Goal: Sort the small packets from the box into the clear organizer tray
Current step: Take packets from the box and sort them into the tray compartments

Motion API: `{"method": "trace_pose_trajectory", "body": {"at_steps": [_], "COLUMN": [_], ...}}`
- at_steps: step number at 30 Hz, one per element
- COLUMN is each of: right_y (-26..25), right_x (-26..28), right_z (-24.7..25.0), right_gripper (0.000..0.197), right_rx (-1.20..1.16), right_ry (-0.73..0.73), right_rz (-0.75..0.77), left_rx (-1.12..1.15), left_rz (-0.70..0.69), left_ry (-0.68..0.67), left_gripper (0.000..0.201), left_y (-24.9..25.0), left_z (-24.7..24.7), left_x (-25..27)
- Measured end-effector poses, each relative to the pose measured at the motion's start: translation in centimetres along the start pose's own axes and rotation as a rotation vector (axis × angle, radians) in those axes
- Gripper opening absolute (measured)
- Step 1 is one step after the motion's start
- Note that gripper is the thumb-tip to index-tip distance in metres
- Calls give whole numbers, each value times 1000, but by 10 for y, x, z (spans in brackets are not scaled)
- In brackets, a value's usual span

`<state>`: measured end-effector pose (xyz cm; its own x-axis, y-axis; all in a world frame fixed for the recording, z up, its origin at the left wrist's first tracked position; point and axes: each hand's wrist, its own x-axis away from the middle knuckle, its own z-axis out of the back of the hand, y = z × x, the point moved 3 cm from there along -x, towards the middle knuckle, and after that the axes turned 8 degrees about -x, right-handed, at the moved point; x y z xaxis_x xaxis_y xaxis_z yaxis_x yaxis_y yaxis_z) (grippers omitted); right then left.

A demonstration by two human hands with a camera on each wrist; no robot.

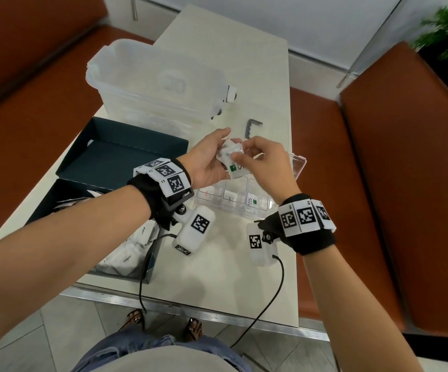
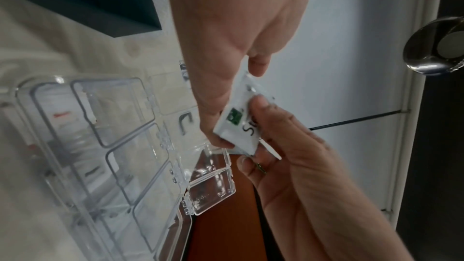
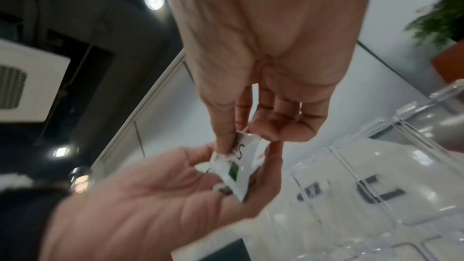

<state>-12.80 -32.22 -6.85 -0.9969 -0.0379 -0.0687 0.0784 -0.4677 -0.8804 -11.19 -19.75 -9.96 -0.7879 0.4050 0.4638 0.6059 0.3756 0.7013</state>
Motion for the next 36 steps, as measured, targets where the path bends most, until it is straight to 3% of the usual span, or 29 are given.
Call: {"method": "trace_pose_trajectory", "body": {"at_steps": [4, 6, 8, 13, 19, 25, 30, 36], "right_y": [4, 7, 9, 15, 41, 82, 95, 109], "right_x": [-4, -4, -4, -10, -23, -20, -12, -9], "right_z": [17, 22, 24, 36, 61, 39, 15, 2], "right_gripper": [18, 22, 23, 15, 12, 18, 25, 19], "right_rx": [-288, -385, -382, -220, -64, 372, 633, 879], "right_ry": [135, 145, 114, 118, 180, -82, -71, -106], "right_rz": [-115, -167, -186, -161, -164, -229, -229, -194], "left_rx": [-95, -142, -214, -367, -402, -389, -371, -378], "left_rz": [-48, -75, -117, -193, -176, -157, -152, -153], "left_ry": [-12, -1, 10, 39, 95, 170, 163, 159], "left_gripper": [25, 17, 23, 25, 7, 8, 9, 7], "left_y": [-1, -2, -4, -8, -11, -10, -11, -10], "left_z": [3, 4, 3, 0, 11, 24, 24, 23], "left_x": [-2, -3, -5, -6, -4, -4, -2, -2]}}
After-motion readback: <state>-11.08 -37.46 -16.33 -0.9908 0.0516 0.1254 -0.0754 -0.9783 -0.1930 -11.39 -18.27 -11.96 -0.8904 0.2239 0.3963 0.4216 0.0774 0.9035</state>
